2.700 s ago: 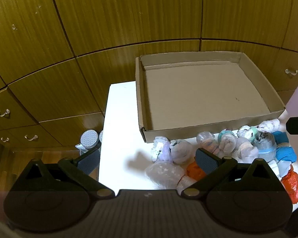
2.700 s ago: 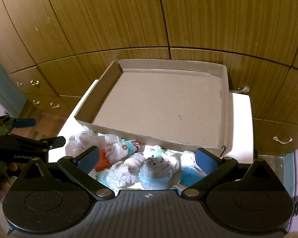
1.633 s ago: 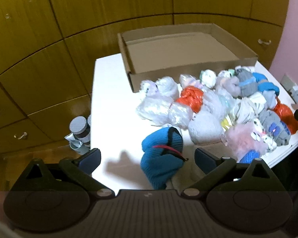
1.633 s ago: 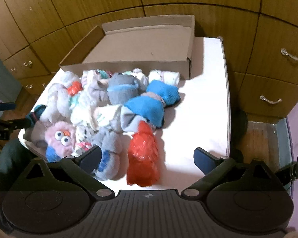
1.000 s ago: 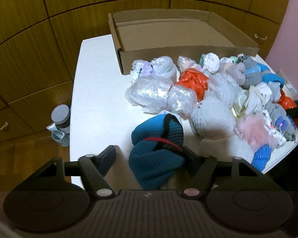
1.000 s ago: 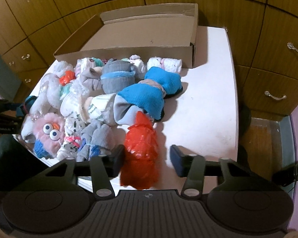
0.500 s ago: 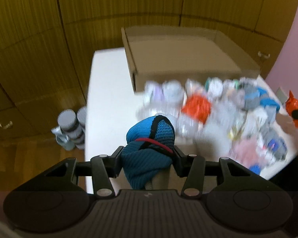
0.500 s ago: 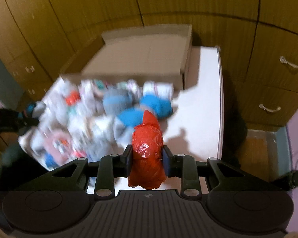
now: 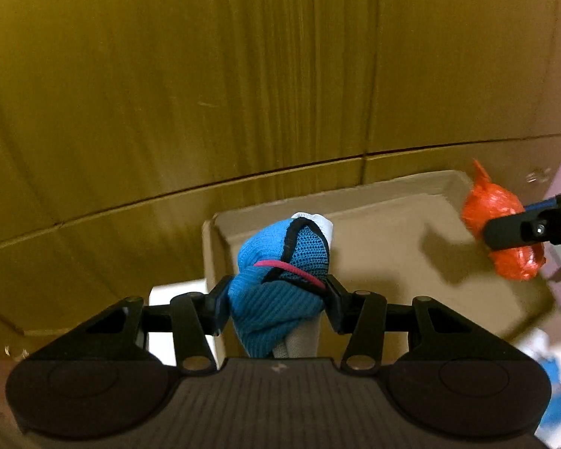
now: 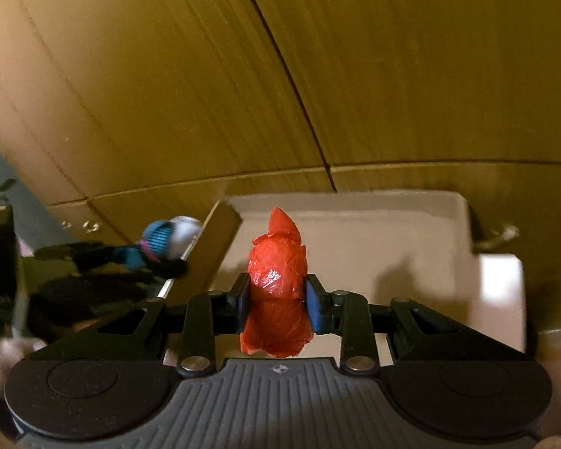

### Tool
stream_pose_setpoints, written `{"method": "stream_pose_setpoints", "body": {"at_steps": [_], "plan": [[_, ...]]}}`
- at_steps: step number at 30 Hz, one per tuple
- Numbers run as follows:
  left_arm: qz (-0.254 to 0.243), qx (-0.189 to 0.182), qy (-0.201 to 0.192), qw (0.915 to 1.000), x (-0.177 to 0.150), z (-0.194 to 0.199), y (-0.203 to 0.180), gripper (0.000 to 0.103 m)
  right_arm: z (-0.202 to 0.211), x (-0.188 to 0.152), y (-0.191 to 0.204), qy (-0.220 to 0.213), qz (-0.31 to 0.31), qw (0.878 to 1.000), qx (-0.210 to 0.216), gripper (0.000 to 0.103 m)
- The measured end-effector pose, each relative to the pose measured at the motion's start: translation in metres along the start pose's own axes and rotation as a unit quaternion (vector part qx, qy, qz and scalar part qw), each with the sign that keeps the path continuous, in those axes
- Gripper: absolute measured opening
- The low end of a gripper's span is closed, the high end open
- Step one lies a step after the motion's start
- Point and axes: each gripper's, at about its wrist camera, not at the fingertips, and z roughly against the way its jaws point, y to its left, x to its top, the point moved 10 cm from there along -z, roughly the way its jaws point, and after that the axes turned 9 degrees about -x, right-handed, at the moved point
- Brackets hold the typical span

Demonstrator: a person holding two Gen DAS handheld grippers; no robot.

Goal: Organize objects
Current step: 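Carry both items into the cardboard tray and open both tools to release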

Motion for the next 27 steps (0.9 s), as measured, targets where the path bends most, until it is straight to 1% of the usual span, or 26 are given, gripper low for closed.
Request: {"method": "stream_pose_setpoints", "body": {"at_steps": [3, 6, 11, 12, 14, 17, 20, 22, 23, 27], "plan": [[0.002, 0.007, 0.021, 0.9997, 0.006, -0.041, 0.005, 0.046, -0.043, 0.017, 0.002, 0.022, -0.02, 1.0, 0.006, 0.036], [-0.003, 0.022, 0.038, 0.999, 0.003, -0.068, 0.009, 0.046, -0.078, 0.025, 0.002, 0.039, -0.021, 0.999, -0.001, 0.036], [0.003, 0.042, 0.055, 0.9976, -0.005, -0.092, 0.02, 0.046, -0.115, 0.029, -0.005, 0.058, -0.026, 0.998, -0.012, 0.037], [0.004, 0.041, 0.058, 0.9975, -0.008, -0.095, 0.021, 0.047, -0.118, 0.029, -0.006, 0.06, -0.025, 0.998, -0.014, 0.037], [-0.003, 0.038, 0.051, 0.998, -0.011, -0.096, 0.02, 0.047, -0.124, 0.028, -0.009, 0.064, -0.026, 0.997, -0.015, 0.037], [-0.017, 0.049, 0.046, 0.9976, -0.014, -0.093, 0.018, 0.052, -0.131, 0.024, -0.012, 0.069, -0.027, 0.997, -0.016, 0.037], [-0.03, 0.047, 0.037, 0.9977, -0.018, -0.088, 0.012, 0.064, -0.134, 0.021, -0.015, 0.071, -0.029, 0.997, -0.017, 0.037], [-0.035, 0.046, 0.028, 0.9979, -0.02, -0.08, 0.008, 0.078, -0.134, 0.02, -0.016, 0.072, -0.03, 0.997, -0.016, 0.037], [-0.038, 0.048, 0.023, 0.9979, -0.021, -0.075, 0.007, 0.08, -0.134, 0.02, -0.017, 0.072, -0.03, 0.997, -0.018, 0.037], [-0.038, 0.035, 0.009, 0.9986, -0.027, -0.049, 0.004, 0.086, -0.134, 0.018, -0.017, 0.074, -0.033, 0.997, -0.016, 0.037]]}}
